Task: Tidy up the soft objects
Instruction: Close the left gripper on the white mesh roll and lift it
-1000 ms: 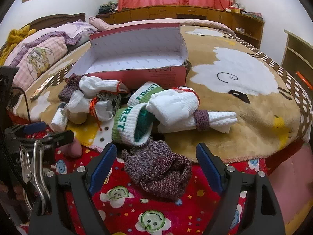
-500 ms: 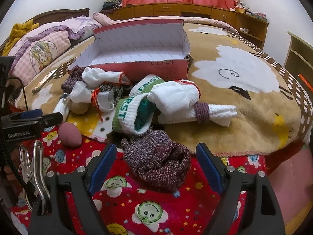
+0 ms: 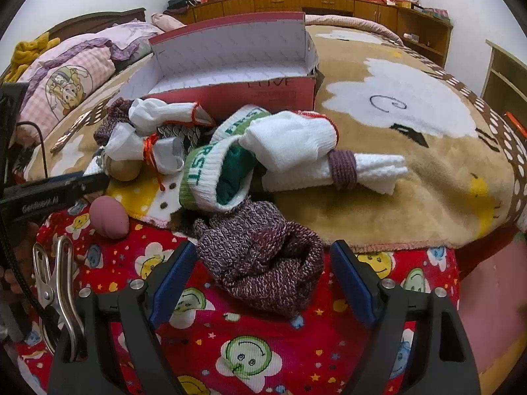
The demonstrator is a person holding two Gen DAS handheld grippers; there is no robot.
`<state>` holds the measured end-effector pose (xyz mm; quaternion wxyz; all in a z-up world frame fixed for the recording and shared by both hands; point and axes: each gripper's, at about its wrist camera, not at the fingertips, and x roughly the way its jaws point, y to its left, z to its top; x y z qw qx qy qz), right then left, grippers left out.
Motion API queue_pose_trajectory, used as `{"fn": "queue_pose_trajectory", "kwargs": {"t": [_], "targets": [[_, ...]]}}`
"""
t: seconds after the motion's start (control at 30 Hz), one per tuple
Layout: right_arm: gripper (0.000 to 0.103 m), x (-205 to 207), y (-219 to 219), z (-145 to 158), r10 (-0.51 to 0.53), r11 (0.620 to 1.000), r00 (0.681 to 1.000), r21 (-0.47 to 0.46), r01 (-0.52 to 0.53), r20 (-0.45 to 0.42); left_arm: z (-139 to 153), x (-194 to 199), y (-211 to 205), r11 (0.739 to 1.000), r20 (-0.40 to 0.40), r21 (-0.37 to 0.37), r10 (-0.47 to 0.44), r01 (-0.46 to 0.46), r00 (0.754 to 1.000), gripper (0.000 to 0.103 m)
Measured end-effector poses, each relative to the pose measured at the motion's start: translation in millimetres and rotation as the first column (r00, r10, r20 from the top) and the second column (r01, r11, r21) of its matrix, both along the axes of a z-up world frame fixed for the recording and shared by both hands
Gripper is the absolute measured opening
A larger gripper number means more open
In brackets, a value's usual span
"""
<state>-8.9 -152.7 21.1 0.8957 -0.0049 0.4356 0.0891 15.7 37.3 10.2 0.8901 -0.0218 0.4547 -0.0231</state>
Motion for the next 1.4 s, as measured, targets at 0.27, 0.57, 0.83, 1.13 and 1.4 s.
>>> {"fn": "queue_pose_trajectory", "kwargs": {"t": [0.27,0.57,0.83,1.13,1.4], "targets": [[0.085,7.0,-2.2,-12.8,0.000,1.000,0.999,0.018,0.001,-0.051,-8.3,10.8,6.3,1.000,-0.020,-0.009,-0.005,0.005,1.000,0.035],[0.084,11.4,-2.3,-19.5,-0.004,1.000,0.998,0.012,0.004,-0.070,-19.2,25.9,5.4,1.000,-0.034,-0.007,-0.004,0.004,0.999,0.039],[0.064,9.7,1.2,-16.3,-0.009,1.000,0.998,-0.020,0.008,-0.058,-16.1,21.8,2.4,1.000,-0.021,0.006,-0.009,0.009,1.000,0.032],[0.045,2.7,8.6,-9.0,0.018,1.000,0.999,-0.018,-0.019,-0.031,-9.1,6.5,3.9,1.000,-0.007,0.004,-0.021,0.021,1.000,0.024],[0.042,-4.6,14.4,4.2,0.059,0.998,0.998,-0.023,-0.058,0.022,2.3,-7.3,10.2,1.000,0.009,-0.021,-0.016,0.016,1.000,0.024]]}}
